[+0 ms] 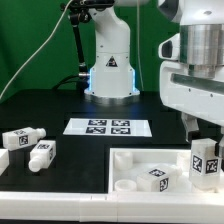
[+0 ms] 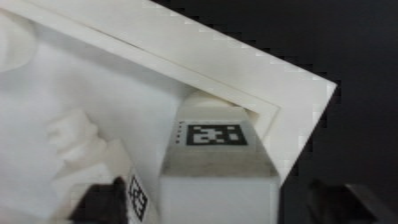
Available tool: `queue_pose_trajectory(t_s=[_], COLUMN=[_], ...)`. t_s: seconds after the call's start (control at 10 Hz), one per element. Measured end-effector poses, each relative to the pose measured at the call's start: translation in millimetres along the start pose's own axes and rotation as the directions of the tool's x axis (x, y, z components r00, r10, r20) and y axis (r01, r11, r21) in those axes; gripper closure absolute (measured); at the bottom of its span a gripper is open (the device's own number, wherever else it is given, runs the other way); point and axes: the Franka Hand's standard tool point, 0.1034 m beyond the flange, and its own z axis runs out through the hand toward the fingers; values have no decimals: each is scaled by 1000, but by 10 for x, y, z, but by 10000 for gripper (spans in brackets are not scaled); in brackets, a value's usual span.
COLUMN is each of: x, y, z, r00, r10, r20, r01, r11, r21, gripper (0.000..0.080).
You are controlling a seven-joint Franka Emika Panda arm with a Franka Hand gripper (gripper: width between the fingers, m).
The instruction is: Assemble one leg
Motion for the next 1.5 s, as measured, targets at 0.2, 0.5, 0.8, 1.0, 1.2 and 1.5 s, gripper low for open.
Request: queue_pose_trajectory(t_s=[0.2,0.5,0.8,1.0,1.2,1.5], x=[-18,-28,-45,-36,-29,-15], y=[4,1,-4,-1,1,4], z=[-4,0,3,7,7,6], r00=[994,904,775,649,556,415], r10=[-108,-427,-632,-761,-831,-910], r20=[-10,-11,-4,0,3,6], r01=[108,427,632,760,831,910], r11=[994,904,775,649,556,415], r21=[-15,-23,-24,-24,-25,-26], gripper=[159,152,150,150,150,150])
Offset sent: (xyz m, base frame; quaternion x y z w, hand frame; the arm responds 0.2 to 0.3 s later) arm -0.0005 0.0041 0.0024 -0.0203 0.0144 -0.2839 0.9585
